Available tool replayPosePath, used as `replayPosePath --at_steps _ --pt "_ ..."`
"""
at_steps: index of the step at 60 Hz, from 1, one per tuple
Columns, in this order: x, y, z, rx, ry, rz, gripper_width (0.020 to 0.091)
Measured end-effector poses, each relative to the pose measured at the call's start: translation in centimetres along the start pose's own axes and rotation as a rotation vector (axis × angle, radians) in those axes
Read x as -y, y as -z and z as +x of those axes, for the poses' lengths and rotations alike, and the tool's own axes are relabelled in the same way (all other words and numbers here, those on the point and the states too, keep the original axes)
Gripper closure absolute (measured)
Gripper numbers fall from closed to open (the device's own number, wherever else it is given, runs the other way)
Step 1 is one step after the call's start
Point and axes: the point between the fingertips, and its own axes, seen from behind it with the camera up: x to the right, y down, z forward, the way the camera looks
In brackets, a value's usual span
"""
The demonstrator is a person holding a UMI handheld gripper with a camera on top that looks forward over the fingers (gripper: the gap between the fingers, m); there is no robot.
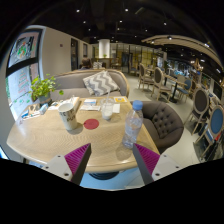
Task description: Pour water
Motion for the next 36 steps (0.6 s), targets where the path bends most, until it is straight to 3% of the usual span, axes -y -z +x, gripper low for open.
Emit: replayPosePath --at_steps 24,28,35,36 --pt "2.0 -14.1 8.5 -0.03 -0.039 0.08 0.0272" --pt "2.5 -15.5 8.5 -0.013 -0.045 0.09 0.0336" --pt "2.7 -16.8 8.4 -0.005 -0.028 0.111 0.06" --pt "2.7 -16.8 8.4 -0.008 -0.022 0.117 0.0602"
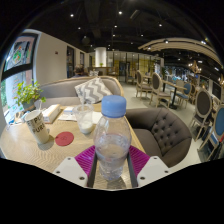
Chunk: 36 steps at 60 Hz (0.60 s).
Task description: Pour water
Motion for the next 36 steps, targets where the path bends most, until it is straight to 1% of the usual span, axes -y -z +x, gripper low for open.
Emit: replayPosePath --at_steps 4,7,9,10,12,13,19,20,21,30,36 --pt "0.1 -0.2 -0.2 -0.001 0.011 0.014 0.0632" --pt "0.1 -0.2 -0.2 -0.001 0.017 0.024 0.0684" --pt "0.1 -0.3 -0.3 -0.003 0.018 0.028 0.0695" --pt "0.2 -0.3 -0.3 -0.001 0.018 0.031 0.0726" --pt "0.2 -0.3 -0.3 -0.001 0.023 0.032 0.0732" --pt "0.2 -0.3 -0.3 -0.001 0.025 0.033 0.0751" --pt "0.2 -0.5 -0.4 -0.004 0.032 0.028 0.0752" --pt "0.3 -0.5 -0.4 -0.004 0.035 0.027 0.0783" --pt "0.5 -0.5 -0.5 -0.011 0.038 0.028 0.0785" --pt "1.0 -0.5 -0.1 -0.049 0.068 0.023 0.0786" --pt "2.8 -0.2 -0.3 -0.096 0.118 0.035 0.0785"
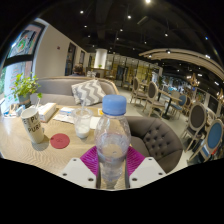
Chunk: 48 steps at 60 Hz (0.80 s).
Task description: Pour water
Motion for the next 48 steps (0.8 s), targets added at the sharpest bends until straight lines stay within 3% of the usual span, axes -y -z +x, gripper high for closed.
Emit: replayPosePath --at_steps 13,27,36,48 --pt "7.7 1.4 0.1 -0.165 0.293 0.061 0.0784" --pt "16.3 2.2 -5.5 -0.341 0.782 0.132 0.0785" --pt "18.6 1.3 -10.3 -0.414 1.118 0.132 0.0785" --pt "18.1 -0.6 -14.8 -0.458 1.479 0.112 0.0788"
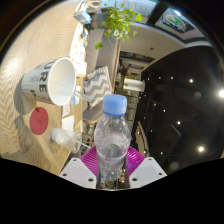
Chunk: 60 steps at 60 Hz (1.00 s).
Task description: Pour water
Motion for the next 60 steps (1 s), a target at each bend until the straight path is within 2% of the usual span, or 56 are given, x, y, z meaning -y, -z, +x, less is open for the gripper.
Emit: replayPosePath --at_steps 13,27,43,60 --pt "1.5 -0.3 -2.5 0.023 0.252 -0.009 0.0782" --pt "1.7 0.3 -2.6 0.059 0.206 -0.026 0.0781" --pt "1.4 1.7 0.5 0.159 -0.351 -0.012 0.0779" --pt "3.2 1.7 -2.3 0.501 -1.279 0.056 0.078"
